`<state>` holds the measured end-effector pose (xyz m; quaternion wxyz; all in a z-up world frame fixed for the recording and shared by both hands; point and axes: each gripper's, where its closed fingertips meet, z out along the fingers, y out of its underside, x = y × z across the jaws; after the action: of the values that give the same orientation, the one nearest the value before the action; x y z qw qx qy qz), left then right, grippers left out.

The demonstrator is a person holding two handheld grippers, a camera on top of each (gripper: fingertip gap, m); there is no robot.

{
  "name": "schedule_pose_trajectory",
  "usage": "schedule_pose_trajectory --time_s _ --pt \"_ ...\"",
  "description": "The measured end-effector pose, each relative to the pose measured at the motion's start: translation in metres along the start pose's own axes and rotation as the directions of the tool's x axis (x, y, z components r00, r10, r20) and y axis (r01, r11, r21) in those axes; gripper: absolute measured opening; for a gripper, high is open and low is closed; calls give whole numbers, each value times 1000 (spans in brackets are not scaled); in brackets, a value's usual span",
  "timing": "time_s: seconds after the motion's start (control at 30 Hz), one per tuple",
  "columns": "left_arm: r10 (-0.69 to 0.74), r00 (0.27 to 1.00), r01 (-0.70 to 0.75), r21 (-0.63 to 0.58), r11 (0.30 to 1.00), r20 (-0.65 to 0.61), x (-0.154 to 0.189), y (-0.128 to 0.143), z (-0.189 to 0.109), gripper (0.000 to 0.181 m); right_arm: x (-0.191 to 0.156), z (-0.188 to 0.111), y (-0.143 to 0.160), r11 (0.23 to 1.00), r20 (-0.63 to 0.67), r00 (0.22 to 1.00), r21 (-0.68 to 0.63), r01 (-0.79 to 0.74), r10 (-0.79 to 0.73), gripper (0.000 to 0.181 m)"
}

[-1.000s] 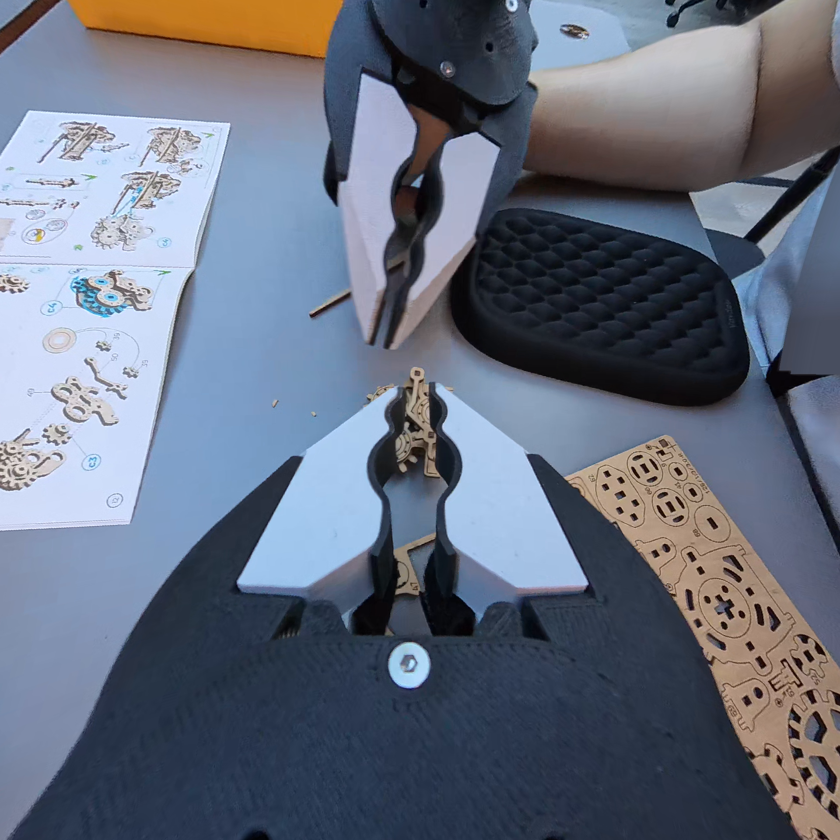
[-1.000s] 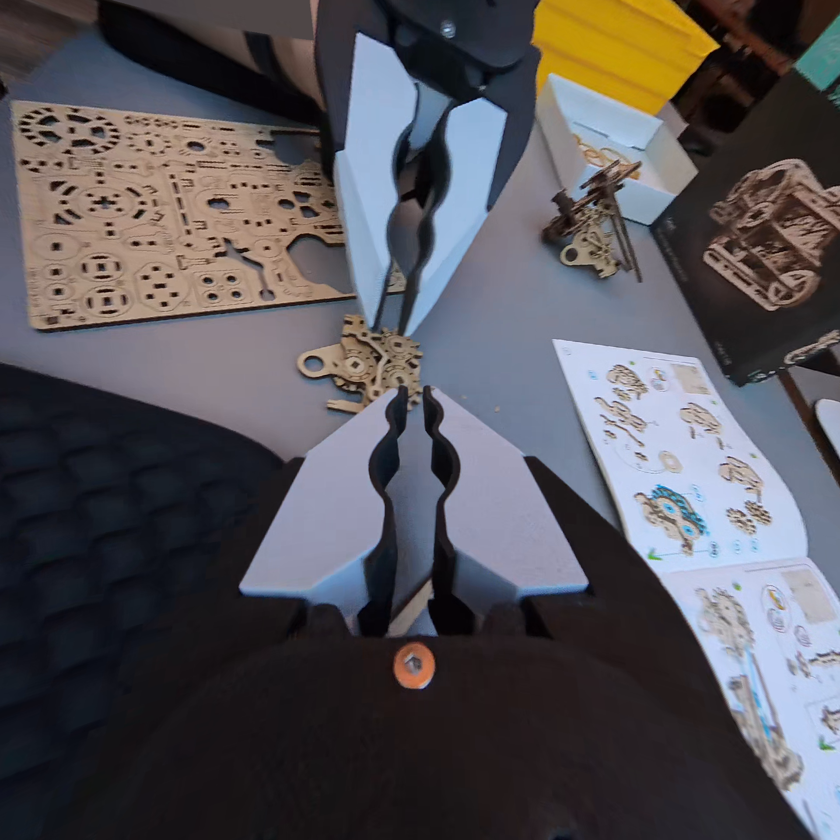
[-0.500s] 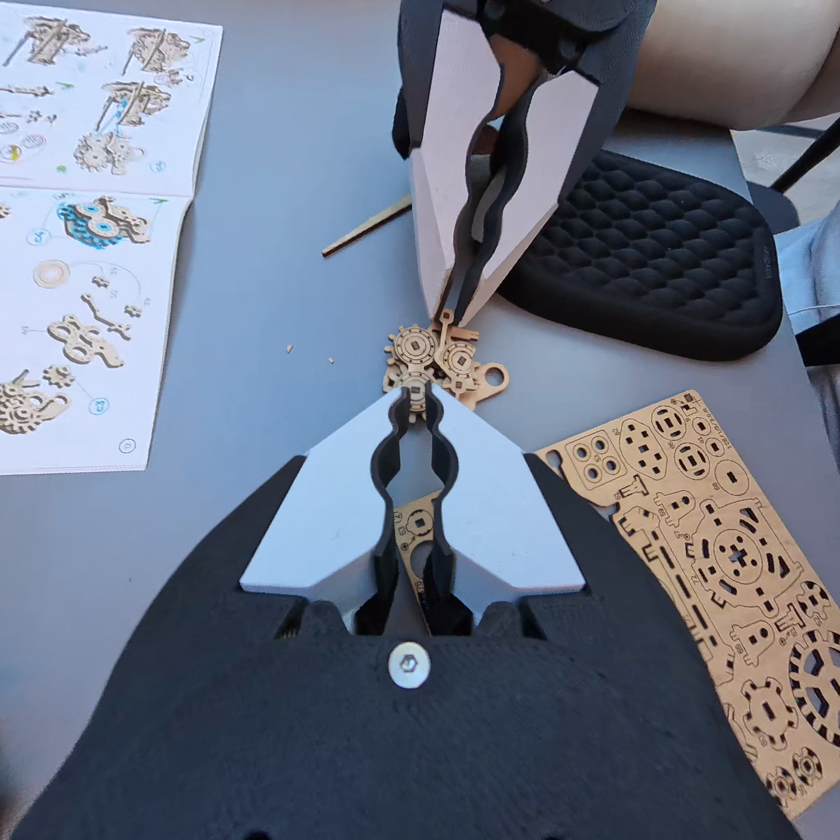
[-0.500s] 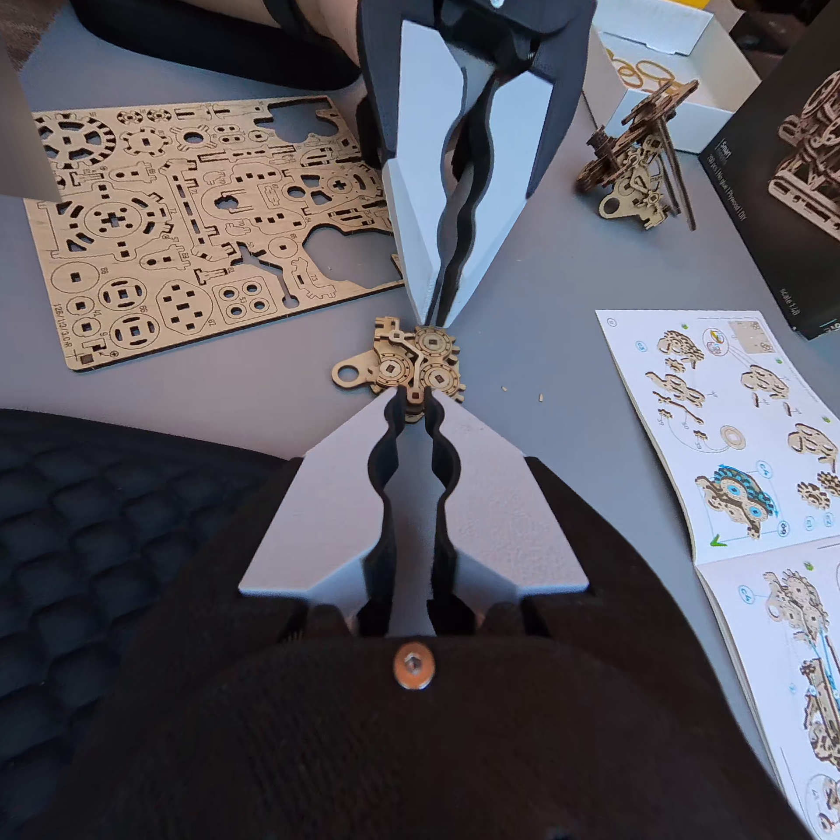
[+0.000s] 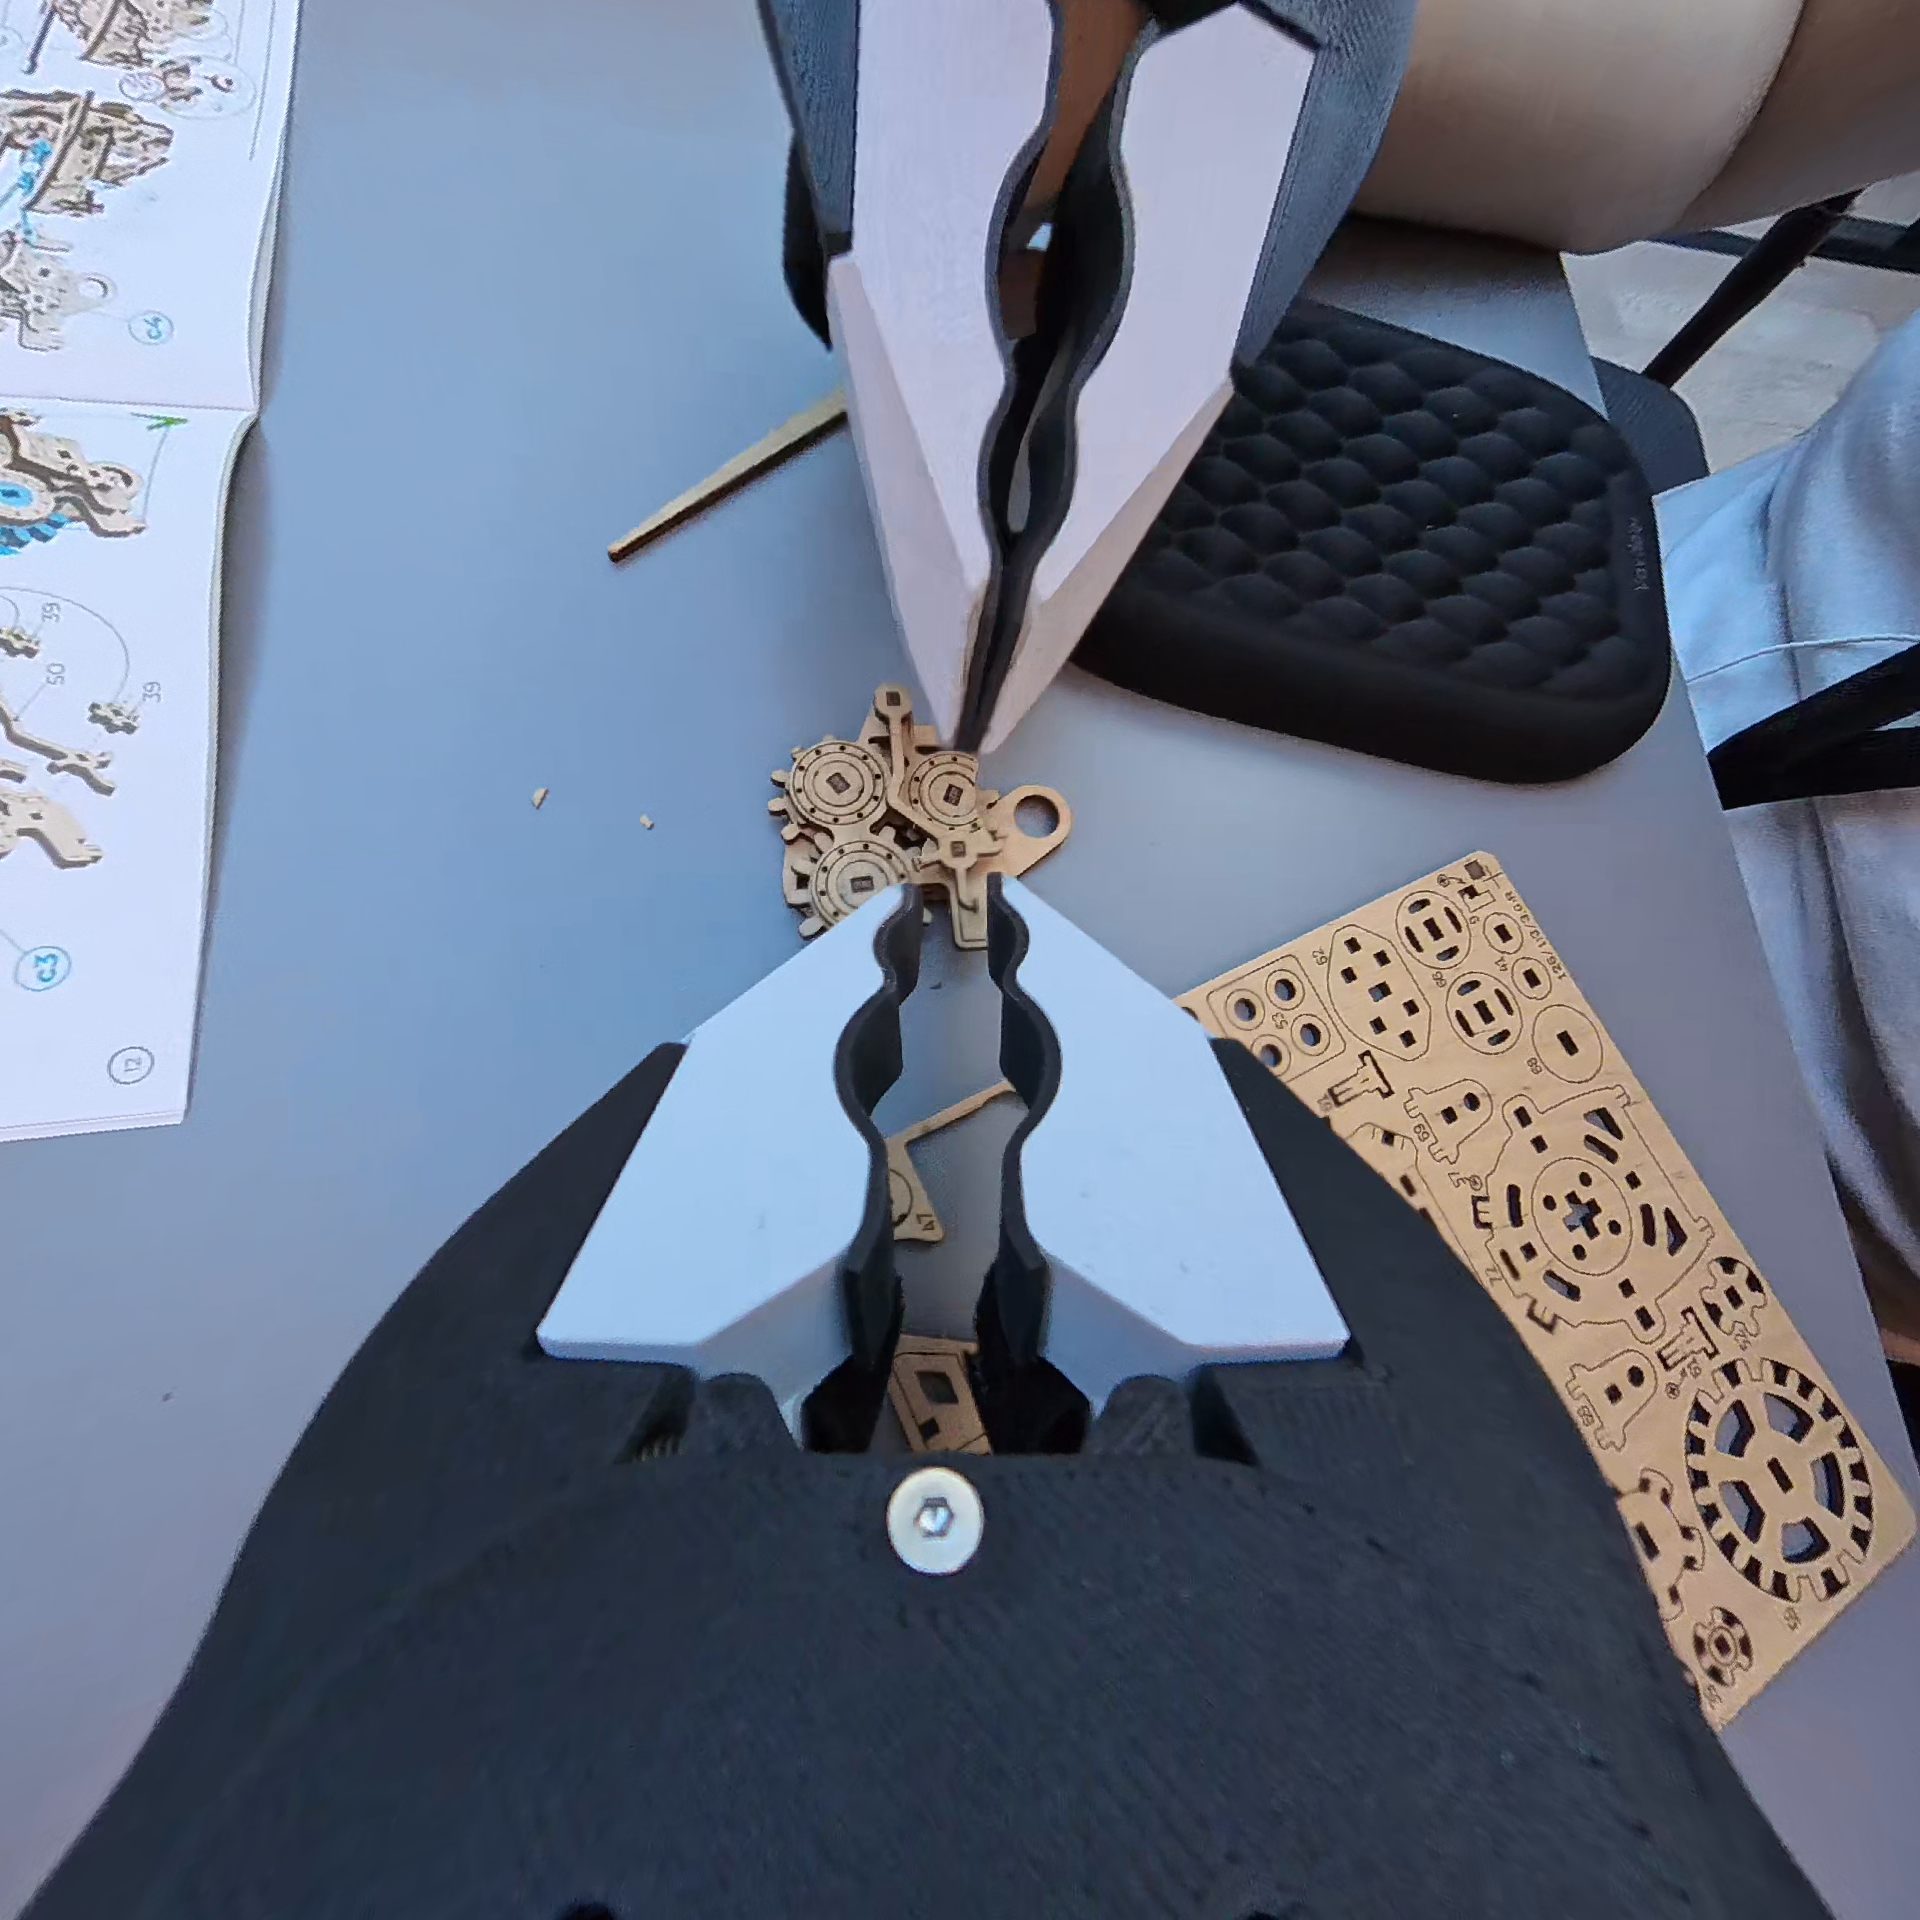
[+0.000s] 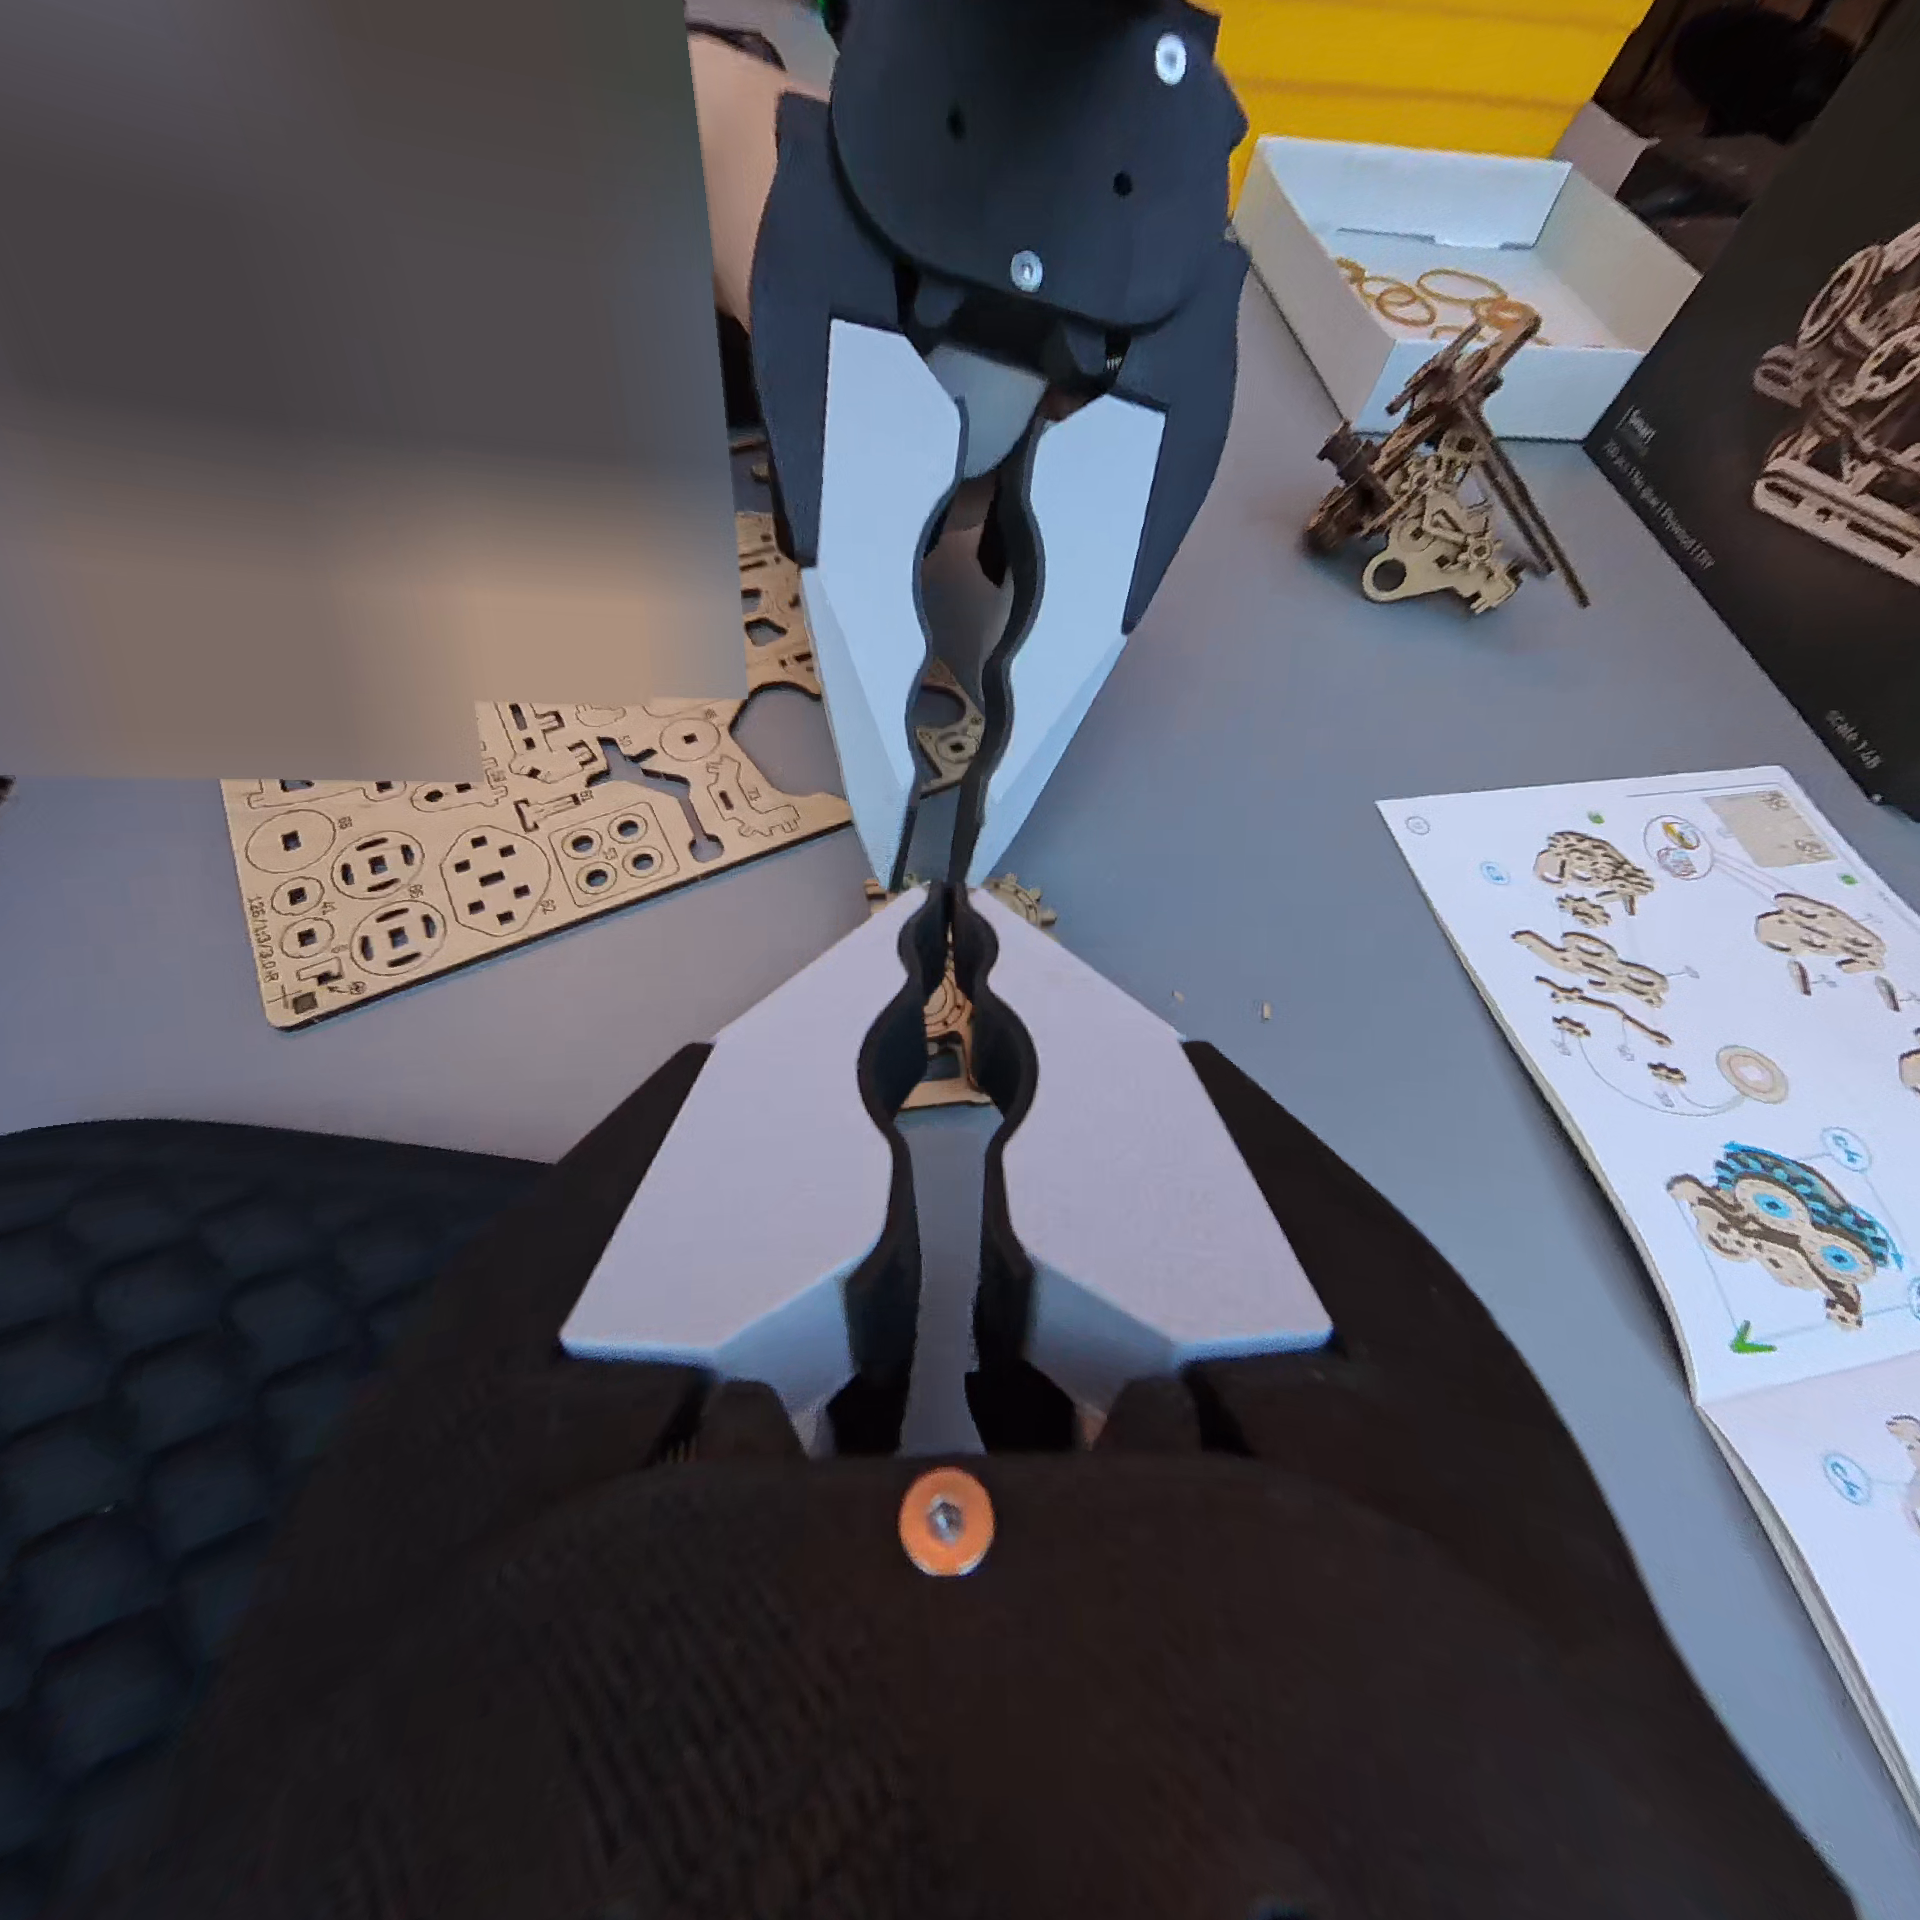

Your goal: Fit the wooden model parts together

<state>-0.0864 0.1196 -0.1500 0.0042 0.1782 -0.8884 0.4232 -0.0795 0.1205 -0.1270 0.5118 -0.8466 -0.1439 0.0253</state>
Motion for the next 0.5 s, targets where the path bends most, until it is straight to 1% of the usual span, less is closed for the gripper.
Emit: schedule_pose_trajectory --time_s 0.07,0.13,0.2,0.37,0.5 --pt "19 1000 -19 -19 1000 14 0 2 2 7 5 6 7 999 -34 999 -53 9 -11 0" --pt "48 998 -46 -32 998 43 -2 3 3 3 2 9 1 999 -18 1000 -35 5 -5 0" --pt "62 996 -61 -22 998 59 -3 1 4 3 1 15 12 993 -11 1000 -118 6 -7 0" --pt "49 997 -50 20 999 58 -3 -7 0 3 1 13 4 997 -31 999 -81 14 -17 0" --pt "53 996 -55 26 998 75 -5 -7 1 1 2 10 7 997 -25 1000 -78 3 -5 0"
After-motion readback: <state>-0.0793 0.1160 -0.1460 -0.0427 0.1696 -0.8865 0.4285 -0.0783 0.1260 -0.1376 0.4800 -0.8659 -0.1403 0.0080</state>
